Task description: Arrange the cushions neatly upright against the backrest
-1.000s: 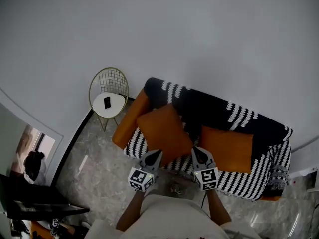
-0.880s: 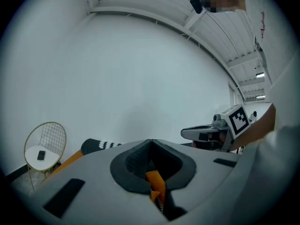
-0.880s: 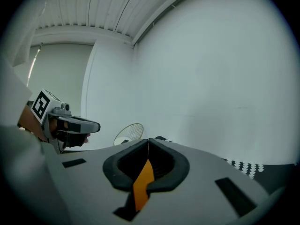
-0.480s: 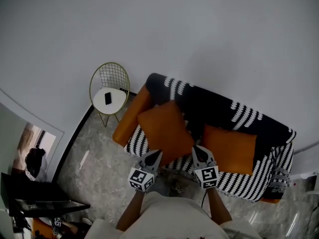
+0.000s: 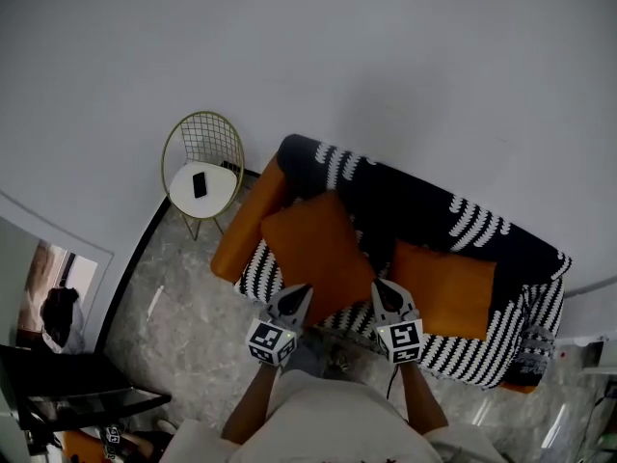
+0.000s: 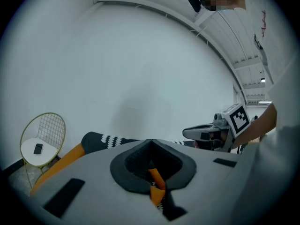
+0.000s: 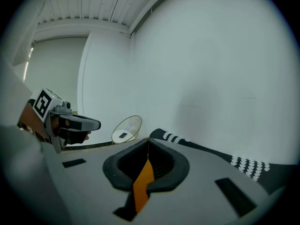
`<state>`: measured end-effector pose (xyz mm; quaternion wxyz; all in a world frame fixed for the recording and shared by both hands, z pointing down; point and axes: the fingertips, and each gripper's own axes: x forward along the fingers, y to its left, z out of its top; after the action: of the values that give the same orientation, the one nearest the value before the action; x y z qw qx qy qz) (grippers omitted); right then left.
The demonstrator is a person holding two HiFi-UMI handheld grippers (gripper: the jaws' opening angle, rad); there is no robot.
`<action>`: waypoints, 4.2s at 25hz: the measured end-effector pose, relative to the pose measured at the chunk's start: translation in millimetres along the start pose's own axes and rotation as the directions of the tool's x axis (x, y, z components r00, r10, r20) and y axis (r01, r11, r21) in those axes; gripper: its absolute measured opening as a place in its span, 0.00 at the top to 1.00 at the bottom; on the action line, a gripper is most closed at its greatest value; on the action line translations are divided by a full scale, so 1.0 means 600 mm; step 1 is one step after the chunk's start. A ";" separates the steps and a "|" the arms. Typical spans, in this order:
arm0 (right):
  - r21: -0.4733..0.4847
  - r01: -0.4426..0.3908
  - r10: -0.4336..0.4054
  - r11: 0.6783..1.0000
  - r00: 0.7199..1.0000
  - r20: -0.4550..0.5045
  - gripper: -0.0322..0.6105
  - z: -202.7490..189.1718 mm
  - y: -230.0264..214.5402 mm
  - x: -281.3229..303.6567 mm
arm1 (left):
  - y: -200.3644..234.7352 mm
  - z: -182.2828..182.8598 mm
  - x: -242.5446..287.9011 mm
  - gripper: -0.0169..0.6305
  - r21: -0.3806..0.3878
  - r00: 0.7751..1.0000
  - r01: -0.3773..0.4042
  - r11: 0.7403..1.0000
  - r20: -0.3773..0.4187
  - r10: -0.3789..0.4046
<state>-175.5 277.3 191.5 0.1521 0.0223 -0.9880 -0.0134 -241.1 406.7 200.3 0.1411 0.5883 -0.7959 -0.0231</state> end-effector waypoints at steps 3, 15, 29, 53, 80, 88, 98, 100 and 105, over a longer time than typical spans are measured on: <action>0.011 -0.007 0.007 1.000 1.000 -0.030 0.90 -0.008 0.003 0.031 | 0.033 -0.008 0.008 0.93 -0.023 1.000 -0.006 1.000 -0.019 0.006; 0.052 -0.033 0.042 0.998 0.983 -0.179 0.90 -0.084 0.007 0.152 | 0.170 -0.080 0.044 0.93 -0.117 0.992 -0.053 0.992 -0.124 0.039; 0.101 -0.059 0.092 0.993 0.929 -0.357 0.90 -0.219 0.018 0.233 | 0.266 -0.215 0.074 0.93 -0.232 0.968 -0.090 0.969 -0.250 0.030; 0.458 -0.078 0.381 0.885 0.686 -0.620 0.32 -0.558 -0.086 0.432 | 0.423 -0.568 0.158 0.38 -0.460 0.812 -0.410 0.787 -0.577 0.086; 0.597 -0.161 0.588 0.786 0.495 -0.640 0.42 -0.659 -0.058 0.537 | 0.460 -0.656 0.219 0.43 -0.524 0.798 -0.329 0.786 -0.599 -0.064; 0.480 -0.227 0.517 0.847 0.558 -0.649 0.78 -0.608 -0.046 0.547 | 0.466 -0.619 0.227 0.78 -0.527 0.818 -0.353 0.773 -0.574 -0.018; 0.497 -0.144 0.446 0.856 0.693 -0.567 0.80 -0.543 -0.022 0.468 | 0.453 -0.549 0.207 0.79 -0.490 0.855 -0.286 0.824 -0.518 -0.011; 0.509 -0.093 0.407 0.855 0.730 -0.549 0.80 -0.529 -0.027 0.438 | 0.442 -0.526 0.219 0.79 -0.463 0.858 -0.233 0.855 -0.511 -0.043; 0.530 0.060 0.265 0.846 0.815 -0.515 0.80 -0.504 -0.071 0.370 | 0.402 -0.471 0.289 0.79 -0.398 0.858 -0.068 0.915 -0.491 -0.149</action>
<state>-294.1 218.0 544.6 0.4288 0.0103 -0.8615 0.2717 -440.6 353.7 554.1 0.4643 0.5483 -0.6948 -0.0321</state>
